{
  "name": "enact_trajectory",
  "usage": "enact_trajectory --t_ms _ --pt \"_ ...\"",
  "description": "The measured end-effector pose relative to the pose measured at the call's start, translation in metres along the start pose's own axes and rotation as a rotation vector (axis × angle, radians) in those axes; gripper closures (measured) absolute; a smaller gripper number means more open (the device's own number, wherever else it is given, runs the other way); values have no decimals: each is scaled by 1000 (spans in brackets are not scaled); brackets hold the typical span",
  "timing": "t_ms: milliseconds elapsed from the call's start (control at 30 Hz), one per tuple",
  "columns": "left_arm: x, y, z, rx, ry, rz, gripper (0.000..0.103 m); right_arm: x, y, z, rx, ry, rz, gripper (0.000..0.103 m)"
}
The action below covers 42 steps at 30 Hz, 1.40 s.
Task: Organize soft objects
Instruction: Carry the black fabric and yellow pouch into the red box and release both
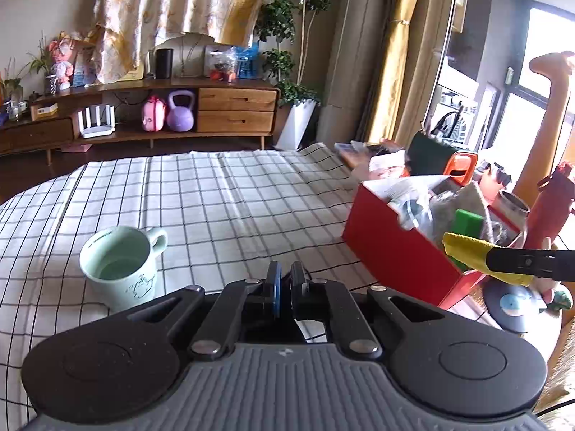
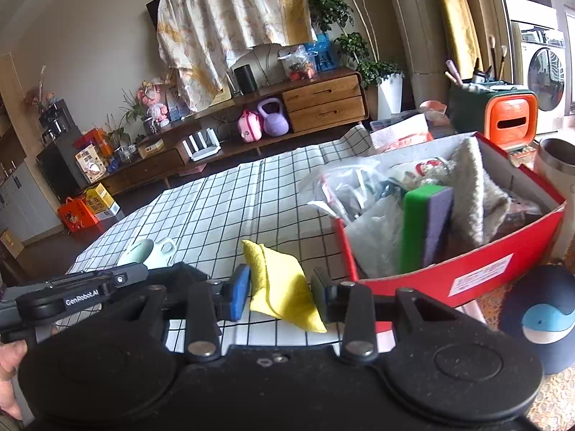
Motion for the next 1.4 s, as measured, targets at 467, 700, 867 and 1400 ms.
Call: enact_trajectory --t_ms 467,700,867,1400 --pt "59 -67 1 -110 -74 -97 97 41 -42 40 -85 -118 12 67" --pt "93 -115 -9 -161 -115 -162 97 58 -76 44 -168 -139 1 67" --pt "109 -140 -25 -187 -121 -175 97 60 -103 42 -218 -138 -16 89" --pt "151 -214 -95 -170 -156 -250 97 87 -171 11 -320 -162 -47 90"
Point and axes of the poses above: each gripper's, at about its wrist camera, not at the fingertips, and z roughly against the way its jaws point, y to its left, x to its top, the point moved 4 cm from there along -z, roughly the way its jaws point, and after that the axes turned 3 degrees about x, right-handed, at the moved point
